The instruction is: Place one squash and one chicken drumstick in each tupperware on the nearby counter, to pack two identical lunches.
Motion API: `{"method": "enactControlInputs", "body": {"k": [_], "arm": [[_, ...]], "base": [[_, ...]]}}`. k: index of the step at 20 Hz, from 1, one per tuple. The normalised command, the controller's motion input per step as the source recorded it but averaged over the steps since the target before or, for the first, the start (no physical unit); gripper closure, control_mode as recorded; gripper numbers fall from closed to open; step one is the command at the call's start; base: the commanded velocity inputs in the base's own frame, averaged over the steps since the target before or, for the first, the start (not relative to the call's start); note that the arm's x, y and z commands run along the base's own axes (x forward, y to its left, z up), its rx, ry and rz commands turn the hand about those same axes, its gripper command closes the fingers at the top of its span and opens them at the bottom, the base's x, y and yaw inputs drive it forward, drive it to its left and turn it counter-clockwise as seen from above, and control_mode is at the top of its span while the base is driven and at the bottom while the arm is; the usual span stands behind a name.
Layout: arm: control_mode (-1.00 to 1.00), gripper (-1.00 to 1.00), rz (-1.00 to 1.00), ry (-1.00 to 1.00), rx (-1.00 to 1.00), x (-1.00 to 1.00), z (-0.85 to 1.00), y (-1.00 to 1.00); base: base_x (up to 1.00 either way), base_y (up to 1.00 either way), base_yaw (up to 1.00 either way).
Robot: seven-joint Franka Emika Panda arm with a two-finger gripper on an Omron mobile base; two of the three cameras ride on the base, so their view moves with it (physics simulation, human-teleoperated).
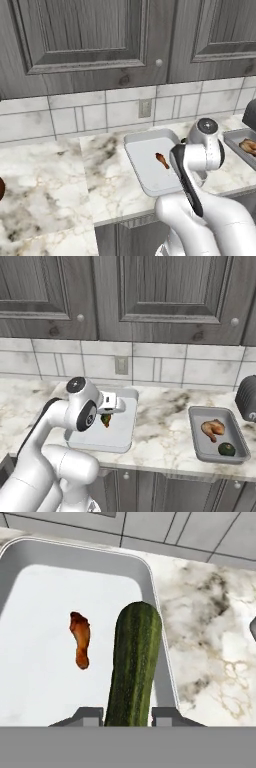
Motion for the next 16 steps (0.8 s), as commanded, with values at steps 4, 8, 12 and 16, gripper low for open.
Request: {"method": "enactControlInputs", "body": {"k": [4,8,12,16], "arm": [[-1.00,1.00,-0.03,0.08,0.11,0.32,-0.09,0.00],[-1.00,1.00,0.00,0.05,0.03,0.15,-0.36,0.00],[-1.00,1.00,0.00,0.05,0.01,0.12,-0.35,0.00],[-1.00,1.00,0.00,0.08,0.01,0.16,-0.29,0.00]], "base": [[0.00,0.00,0.00],[0.00,0.00,0.00],[0.00,0.00,0.00],[0.00,0.00,0.00]]}}
